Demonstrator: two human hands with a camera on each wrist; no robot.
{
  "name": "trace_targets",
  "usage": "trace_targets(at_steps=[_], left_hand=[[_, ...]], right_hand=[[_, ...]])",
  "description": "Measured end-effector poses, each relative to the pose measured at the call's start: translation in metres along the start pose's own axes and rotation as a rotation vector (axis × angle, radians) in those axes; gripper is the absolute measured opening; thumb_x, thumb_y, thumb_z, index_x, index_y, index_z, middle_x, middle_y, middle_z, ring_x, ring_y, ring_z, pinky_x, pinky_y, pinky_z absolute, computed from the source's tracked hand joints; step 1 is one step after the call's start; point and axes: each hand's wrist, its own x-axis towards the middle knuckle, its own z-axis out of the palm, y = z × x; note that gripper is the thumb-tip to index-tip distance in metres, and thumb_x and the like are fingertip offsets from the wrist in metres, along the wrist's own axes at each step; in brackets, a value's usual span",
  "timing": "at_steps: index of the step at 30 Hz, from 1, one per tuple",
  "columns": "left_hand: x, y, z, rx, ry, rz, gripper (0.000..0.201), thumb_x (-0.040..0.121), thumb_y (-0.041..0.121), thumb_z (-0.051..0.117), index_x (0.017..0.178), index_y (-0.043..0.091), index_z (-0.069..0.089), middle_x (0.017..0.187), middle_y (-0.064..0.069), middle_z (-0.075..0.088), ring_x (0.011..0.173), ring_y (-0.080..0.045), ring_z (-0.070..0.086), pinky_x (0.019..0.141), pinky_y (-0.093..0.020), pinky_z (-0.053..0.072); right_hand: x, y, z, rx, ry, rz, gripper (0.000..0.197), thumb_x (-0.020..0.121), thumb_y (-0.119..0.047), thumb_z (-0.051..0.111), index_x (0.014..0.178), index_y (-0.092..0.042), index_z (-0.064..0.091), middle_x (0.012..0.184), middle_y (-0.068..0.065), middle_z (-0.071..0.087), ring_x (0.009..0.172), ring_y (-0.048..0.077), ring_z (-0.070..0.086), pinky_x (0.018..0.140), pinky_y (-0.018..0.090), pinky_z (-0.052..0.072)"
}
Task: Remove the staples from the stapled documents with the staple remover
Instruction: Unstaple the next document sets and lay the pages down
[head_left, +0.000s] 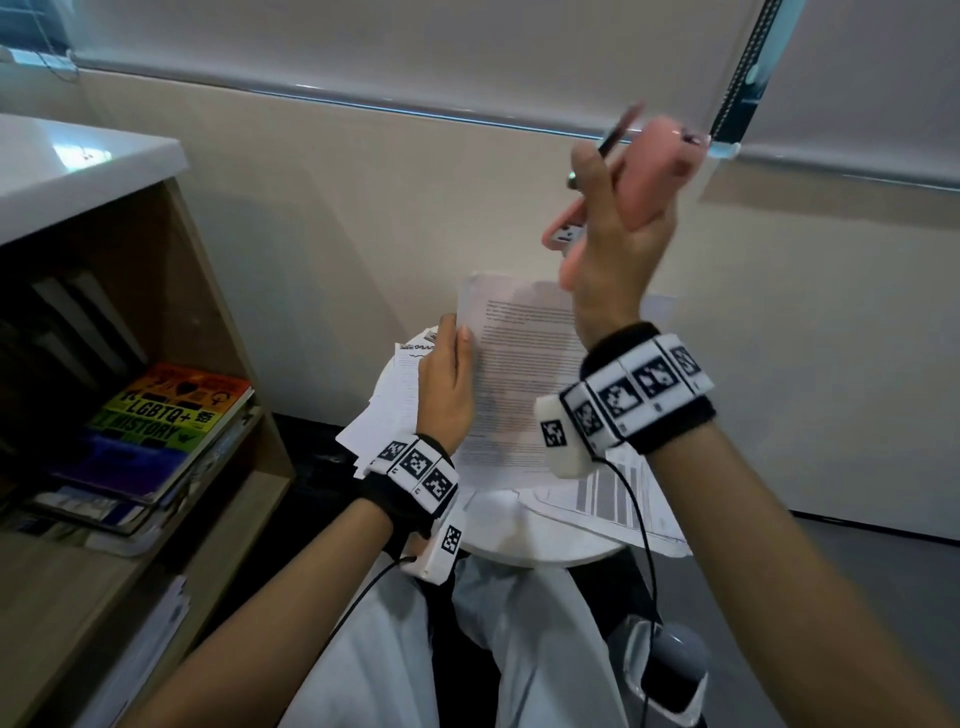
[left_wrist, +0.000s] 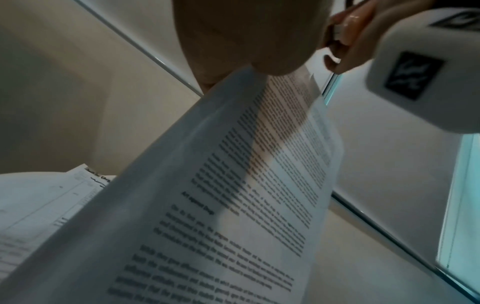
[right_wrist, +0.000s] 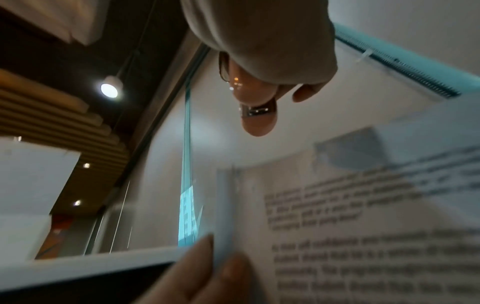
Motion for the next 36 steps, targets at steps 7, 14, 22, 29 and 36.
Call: trace_targets(at_steps=[7, 14, 22, 29, 36], left_hand=[[0.002, 0.008, 0.001, -0.044, 0.0, 0.021, 0.021, 0.103, 0.029, 0.029, 0.087, 0.019, 0.037, 0.064, -0.008, 0.051, 0.053, -0.013, 0.046, 0.05, -0.033, 0.037], [0.009, 0.016, -0.007, -0.009, -0.012, 0.044, 0.017, 0.103, 0.018, 0.035, 0.086, 0.017, 0.035, 0.059, 0.013, 0.039, 0.05, 0.003, 0.043, 0.049, -0.011, 0.03], [-0.022, 0.005, -0.013, -0.2, -0.185, -0.02, 0.033, 0.093, 0.018, 0.05, 0.125, 0.015, 0.042, 0.101, 0.023, 0.056, 0.083, 0.022, 0.058, 0.07, 0.001, 0.043], [-0.012, -0.015, -0.018, -0.261, -0.129, -0.218, 0.034, 0.097, 0.02, 0.051, 0.13, 0.016, 0.042, 0.109, 0.01, 0.064, 0.091, 0.002, 0.067, 0.074, -0.016, 0.055], [0.003, -0.028, -0.02, -0.405, -0.249, -0.281, 0.038, 0.097, 0.014, 0.049, 0.134, 0.01, 0.04, 0.13, -0.003, 0.057, 0.115, -0.013, 0.059, 0.098, -0.031, 0.051]], right_hand=[[-0.013, 0.041, 0.033, -0.244, -0.027, 0.033, 0.035, 0.079, -0.048, 0.066, 0.086, -0.014, 0.063, 0.067, 0.0, 0.066, 0.057, 0.011, 0.06, 0.056, 0.03, 0.051], [-0.02, 0.056, 0.034, -0.301, -0.006, -0.053, 0.031, 0.081, -0.044, 0.063, 0.078, -0.013, 0.06, 0.061, -0.005, 0.059, 0.055, 0.011, 0.054, 0.055, 0.028, 0.047], [-0.011, 0.049, 0.038, -0.324, -0.022, -0.024, 0.04, 0.072, -0.056, 0.062, 0.073, -0.016, 0.063, 0.062, 0.002, 0.065, 0.058, 0.024, 0.061, 0.062, 0.044, 0.055], [0.011, 0.036, 0.001, -0.357, 0.028, -0.017, 0.049, 0.066, -0.073, 0.065, 0.093, -0.033, 0.059, 0.085, 0.007, 0.068, 0.09, 0.041, 0.062, 0.081, 0.06, 0.051], [0.0, 0.04, -0.135, -0.564, -0.256, 0.505, 0.043, 0.083, -0.051, 0.06, 0.096, -0.01, 0.065, 0.089, 0.002, 0.072, 0.081, 0.01, 0.069, 0.081, 0.028, 0.054]])
